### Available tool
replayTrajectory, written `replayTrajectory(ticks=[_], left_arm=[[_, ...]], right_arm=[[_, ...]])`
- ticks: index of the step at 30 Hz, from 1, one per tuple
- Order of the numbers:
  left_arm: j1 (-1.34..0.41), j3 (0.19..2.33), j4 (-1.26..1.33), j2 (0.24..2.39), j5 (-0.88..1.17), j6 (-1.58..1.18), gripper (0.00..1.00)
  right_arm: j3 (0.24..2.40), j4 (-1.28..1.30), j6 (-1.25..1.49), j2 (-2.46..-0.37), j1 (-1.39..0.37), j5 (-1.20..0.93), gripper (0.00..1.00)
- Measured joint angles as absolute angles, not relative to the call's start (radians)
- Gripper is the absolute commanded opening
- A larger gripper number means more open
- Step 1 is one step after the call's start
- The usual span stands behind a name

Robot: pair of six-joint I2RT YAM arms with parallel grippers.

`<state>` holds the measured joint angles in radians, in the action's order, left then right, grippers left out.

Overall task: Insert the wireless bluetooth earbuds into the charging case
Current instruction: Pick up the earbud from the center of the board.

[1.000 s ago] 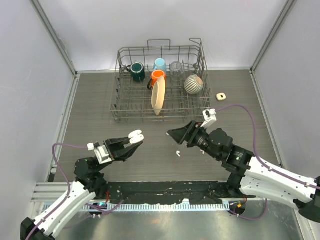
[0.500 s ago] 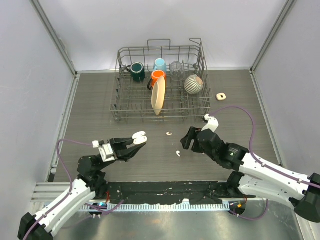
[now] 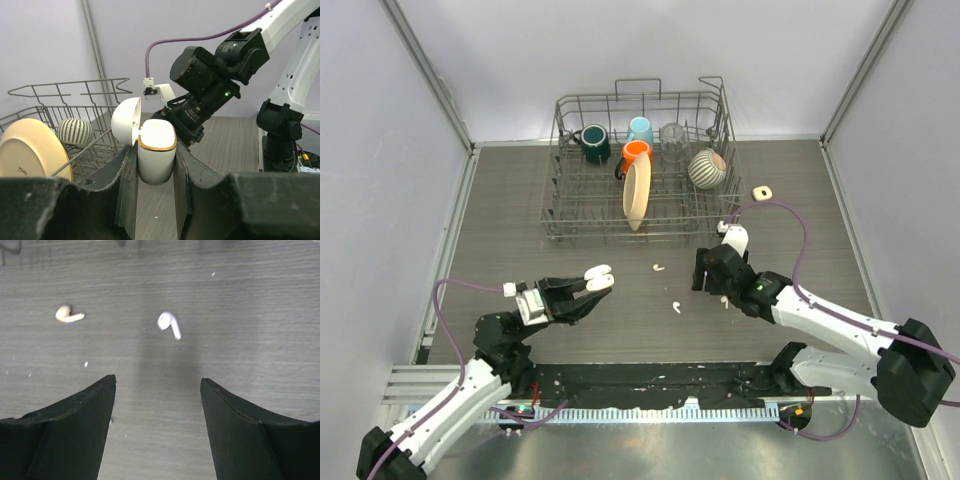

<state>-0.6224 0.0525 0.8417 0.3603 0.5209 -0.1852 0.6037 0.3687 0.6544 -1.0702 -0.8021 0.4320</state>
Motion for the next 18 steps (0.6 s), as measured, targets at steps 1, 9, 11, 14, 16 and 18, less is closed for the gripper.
replayTrajectory(ticks=[1, 9, 11, 14, 16, 18], left_arm=[[-0.622, 0.052, 0.842, 0.36, 0.521, -0.187, 0.0], [-0.622, 0.051, 0.841, 0.337, 0.525, -0.202, 0.0], [-0.622, 0.051, 0.841, 0.333, 0.524, -0.202, 0.0], [-0.622, 0.051, 0.841, 0.331, 0.524, -0.202, 0.0], [-0.622, 0.051, 0.841, 0.331, 0.524, -0.202, 0.0], [-0.622, 0.051, 0.841, 0.331, 0.524, -0.202, 0.0]], right_arm=[[0.597, 0.345, 0.638, -1.076, -0.781, 0.426, 0.73], [0.495, 0.089, 0.522, -1.142, -0.641, 0.303, 0.71], [0.466, 0.027, 0.505, -1.154, -0.634, 0.283, 0.7], [0.423, -0.062, 0.487, -1.164, -0.626, 0.264, 0.68], [0.403, -0.115, 0.476, -1.172, -0.624, 0.262, 0.68], [0.392, -0.163, 0.468, -1.187, -0.621, 0.262, 0.67]])
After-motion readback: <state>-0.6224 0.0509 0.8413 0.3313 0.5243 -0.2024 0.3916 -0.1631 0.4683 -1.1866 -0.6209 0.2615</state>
